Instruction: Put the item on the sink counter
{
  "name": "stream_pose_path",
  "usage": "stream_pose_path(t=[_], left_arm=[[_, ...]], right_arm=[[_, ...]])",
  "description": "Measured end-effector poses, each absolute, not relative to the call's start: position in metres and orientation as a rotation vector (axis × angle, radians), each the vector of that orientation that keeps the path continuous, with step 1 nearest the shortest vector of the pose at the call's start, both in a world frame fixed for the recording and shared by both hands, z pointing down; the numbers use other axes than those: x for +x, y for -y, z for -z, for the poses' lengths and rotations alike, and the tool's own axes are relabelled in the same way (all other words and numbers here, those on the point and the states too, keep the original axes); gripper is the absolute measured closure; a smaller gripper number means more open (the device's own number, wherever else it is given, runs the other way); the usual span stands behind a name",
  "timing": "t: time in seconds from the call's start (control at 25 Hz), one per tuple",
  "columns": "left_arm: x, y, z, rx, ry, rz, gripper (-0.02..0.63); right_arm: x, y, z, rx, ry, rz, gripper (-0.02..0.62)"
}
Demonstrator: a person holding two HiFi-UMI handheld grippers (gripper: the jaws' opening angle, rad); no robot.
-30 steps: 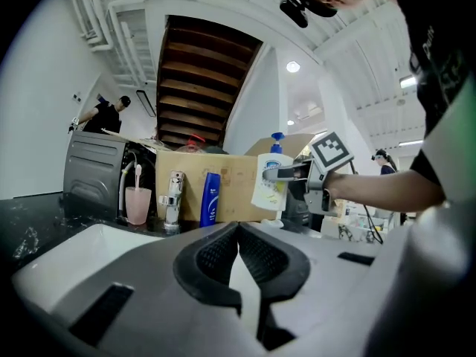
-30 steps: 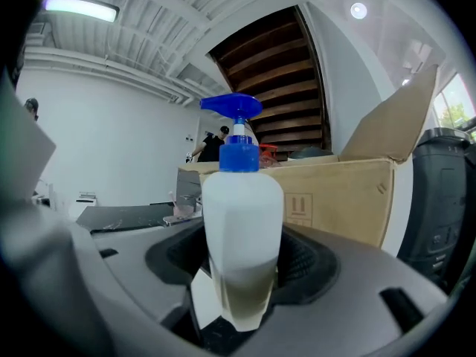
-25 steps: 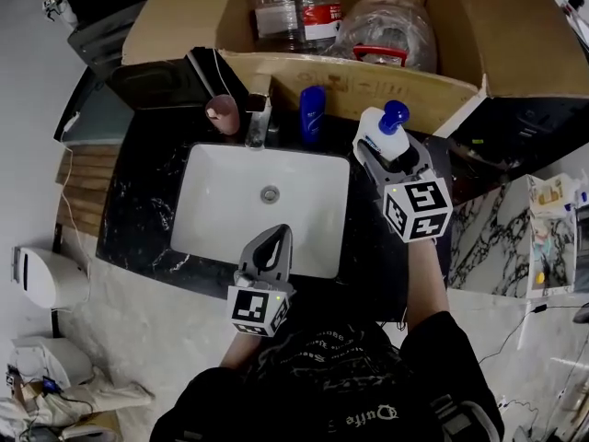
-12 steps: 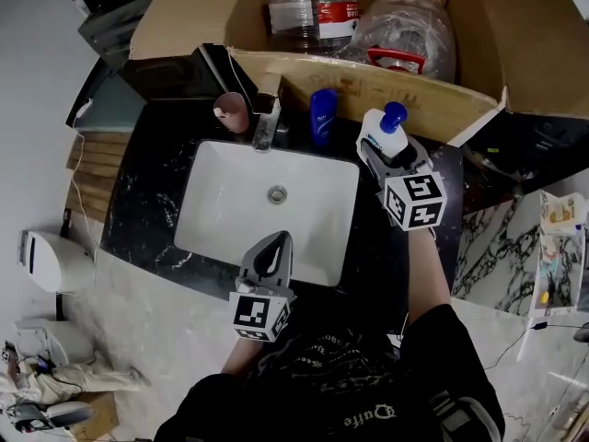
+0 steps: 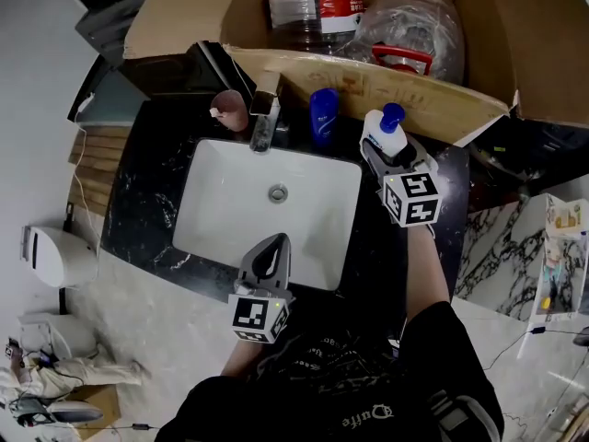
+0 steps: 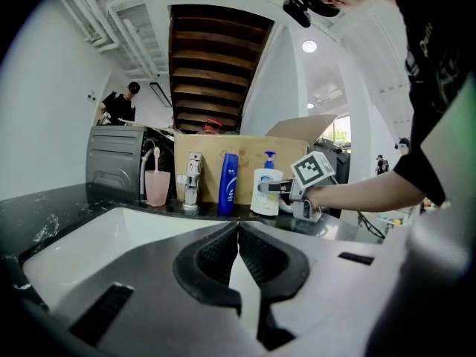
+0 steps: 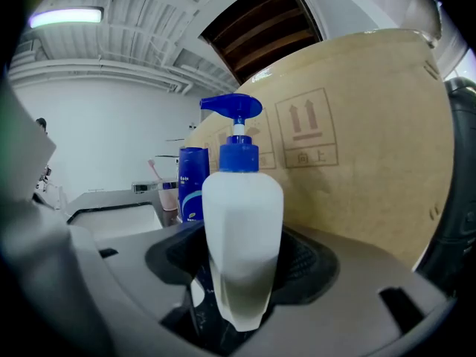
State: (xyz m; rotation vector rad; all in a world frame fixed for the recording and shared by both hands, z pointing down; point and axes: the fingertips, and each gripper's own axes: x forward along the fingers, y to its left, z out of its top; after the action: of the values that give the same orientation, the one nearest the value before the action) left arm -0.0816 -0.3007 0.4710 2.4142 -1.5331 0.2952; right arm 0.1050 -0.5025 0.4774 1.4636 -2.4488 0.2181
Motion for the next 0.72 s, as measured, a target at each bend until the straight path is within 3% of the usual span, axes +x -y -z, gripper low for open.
stream_pose_path(t=[0.48,0.6,0.72], left_arm=[[-0.083,0.299,-0.476,2.386,1.555,-0.307,0.599],[-0.083,0.299,-0.475,2.384,1.559,-0.298,0.598],[-0.082,0.296,-0.474,2.390,1.555,-0.286,0.598]], right_arm=[[0.102,0.505,-0.480,1.438,2.522,-0.226,0.325],[0.101,0.500,-0.470,1.450,2.546,-0.205,0.254],[0.105,0.493,-0.454,1.496,2.551,-0.174,0.233]])
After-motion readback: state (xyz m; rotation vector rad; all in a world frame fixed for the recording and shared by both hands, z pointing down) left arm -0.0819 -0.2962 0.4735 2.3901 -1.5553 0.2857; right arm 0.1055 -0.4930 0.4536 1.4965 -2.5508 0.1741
